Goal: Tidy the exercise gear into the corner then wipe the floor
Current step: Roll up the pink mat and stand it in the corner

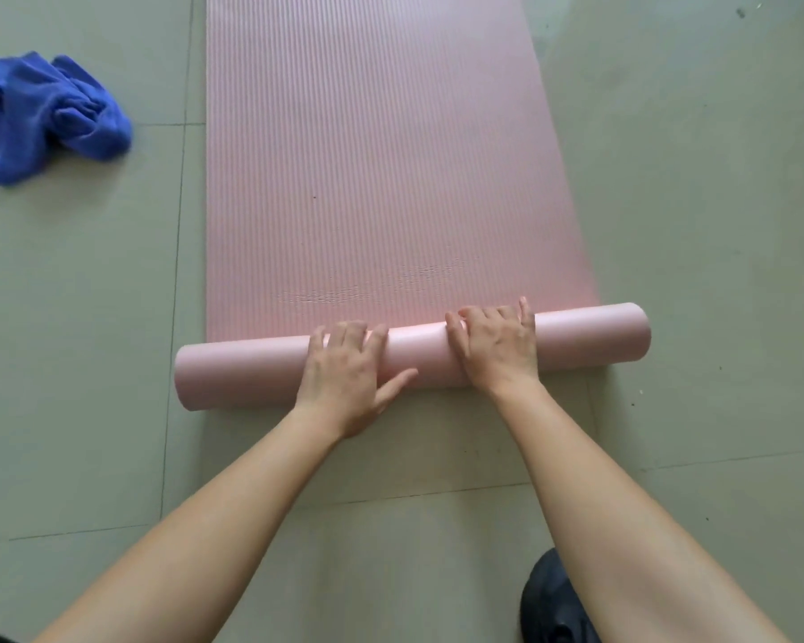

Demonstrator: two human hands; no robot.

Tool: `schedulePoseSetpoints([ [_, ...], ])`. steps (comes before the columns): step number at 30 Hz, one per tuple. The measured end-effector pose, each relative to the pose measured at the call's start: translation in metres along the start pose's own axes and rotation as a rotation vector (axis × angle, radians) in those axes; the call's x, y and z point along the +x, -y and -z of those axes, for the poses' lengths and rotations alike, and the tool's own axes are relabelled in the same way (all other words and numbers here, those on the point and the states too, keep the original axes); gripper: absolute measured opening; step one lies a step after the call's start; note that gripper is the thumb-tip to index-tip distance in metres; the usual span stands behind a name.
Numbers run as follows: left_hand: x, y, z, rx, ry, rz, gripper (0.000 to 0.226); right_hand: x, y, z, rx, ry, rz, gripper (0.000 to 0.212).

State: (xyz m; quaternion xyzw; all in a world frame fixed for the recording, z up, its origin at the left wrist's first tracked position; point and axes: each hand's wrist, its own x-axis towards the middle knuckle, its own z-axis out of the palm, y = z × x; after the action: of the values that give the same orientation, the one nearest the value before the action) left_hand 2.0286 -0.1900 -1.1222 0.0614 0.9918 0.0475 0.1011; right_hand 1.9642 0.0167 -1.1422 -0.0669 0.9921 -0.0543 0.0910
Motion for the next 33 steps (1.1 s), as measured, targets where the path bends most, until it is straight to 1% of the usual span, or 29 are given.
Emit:
schedulePoseSetpoints([
  [2, -0.004, 0.0, -0.005, 0.128, 0.15, -0.018, 0.097, 0.005, 0.002, -0.001, 0.061, -0.086, 0.007, 0.051],
  [3, 0.0, 0.001, -0.007, 0.159, 0.203, -0.014, 0.102, 0.001, 0.001, -0.002, 0.104, -0.146, 0.016, 0.051],
  [4, 0.006, 0.002, -0.007, 0.162, 0.219, -0.004, 0.101, -0.005, 0.0, -0.002, 0.14, -0.194, 0.043, 0.052],
  [5, 0.013, 0.003, -0.006, 0.145, 0.21, 0.008, 0.097, -0.013, -0.002, -0.003, 0.142, -0.205, 0.097, 0.054],
  [6, 0.022, 0.005, -0.002, 0.118, 0.194, 0.015, 0.09, -0.022, -0.005, -0.004, 0.11, -0.191, 0.169, 0.059],
  [7, 0.03, 0.007, 0.005, 0.086, 0.192, 0.011, 0.082, -0.031, -0.009, -0.004, 0.062, -0.16, 0.238, 0.069],
  [9, 0.042, 0.014, 0.02, 0.034, 0.266, -0.031, 0.064, -0.041, -0.018, -0.004, -0.027, -0.09, 0.332, 0.092],
  [10, 0.045, 0.018, 0.027, 0.011, 0.335, -0.056, 0.059, -0.042, -0.02, -0.003, -0.058, -0.061, 0.363, 0.1],
  [12, 0.047, 0.027, 0.035, -0.052, 0.518, -0.065, 0.059, -0.039, -0.018, -0.003, -0.103, -0.003, 0.398, 0.105],
  [14, 0.046, 0.035, 0.037, -0.137, 0.651, -0.043, 0.069, -0.03, -0.008, 0.005, -0.162, 0.097, 0.378, 0.097],
  [15, 0.042, 0.037, 0.036, -0.151, 0.657, -0.037, 0.077, -0.022, -0.002, 0.011, -0.191, 0.16, 0.359, 0.091],
  [16, 0.037, 0.038, 0.034, -0.136, 0.613, -0.037, 0.087, -0.012, 0.004, 0.019, -0.2, 0.221, 0.349, 0.086],
  [18, 0.025, 0.035, 0.032, -0.059, 0.429, -0.057, 0.104, 0.012, 0.013, 0.036, -0.16, 0.332, 0.34, 0.082],
  [19, 0.02, 0.031, 0.034, -0.014, 0.347, -0.068, 0.109, 0.022, 0.015, 0.044, -0.144, 0.391, 0.332, 0.083],
  [21, 0.012, 0.024, 0.032, 0.081, 0.277, -0.073, 0.117, 0.031, 0.017, 0.051, -0.166, 0.442, 0.306, 0.095],
  [22, 0.011, 0.021, 0.028, 0.126, 0.272, -0.069, 0.114, 0.029, 0.017, 0.05, -0.188, 0.433, 0.285, 0.104],
  [24, 0.017, 0.021, 0.023, 0.142, 0.244, -0.05, 0.096, 0.014, 0.017, 0.043, -0.2, 0.362, 0.266, 0.119],
  [27, 0.031, 0.024, 0.033, 0.031, 0.212, -0.035, 0.07, -0.011, 0.01, 0.028, -0.109, 0.098, 0.351, 0.119],
  [29, 0.037, 0.029, 0.045, -0.044, 0.29, -0.067, 0.057, -0.026, 0.007, 0.018, -0.113, -0.016, 0.393, 0.117],
  [30, 0.038, 0.032, 0.048, -0.061, 0.349, -0.09, 0.055, -0.032, 0.008, 0.015, -0.124, -0.026, 0.396, 0.112],
  [31, 0.039, 0.034, 0.052, -0.076, 0.411, -0.104, 0.054, -0.035, 0.011, 0.015, -0.129, 0.0, 0.385, 0.104],
  [33, 0.04, 0.039, 0.057, -0.109, 0.521, -0.105, 0.061, -0.023, 0.019, 0.03, -0.13, 0.128, 0.373, 0.088],
])
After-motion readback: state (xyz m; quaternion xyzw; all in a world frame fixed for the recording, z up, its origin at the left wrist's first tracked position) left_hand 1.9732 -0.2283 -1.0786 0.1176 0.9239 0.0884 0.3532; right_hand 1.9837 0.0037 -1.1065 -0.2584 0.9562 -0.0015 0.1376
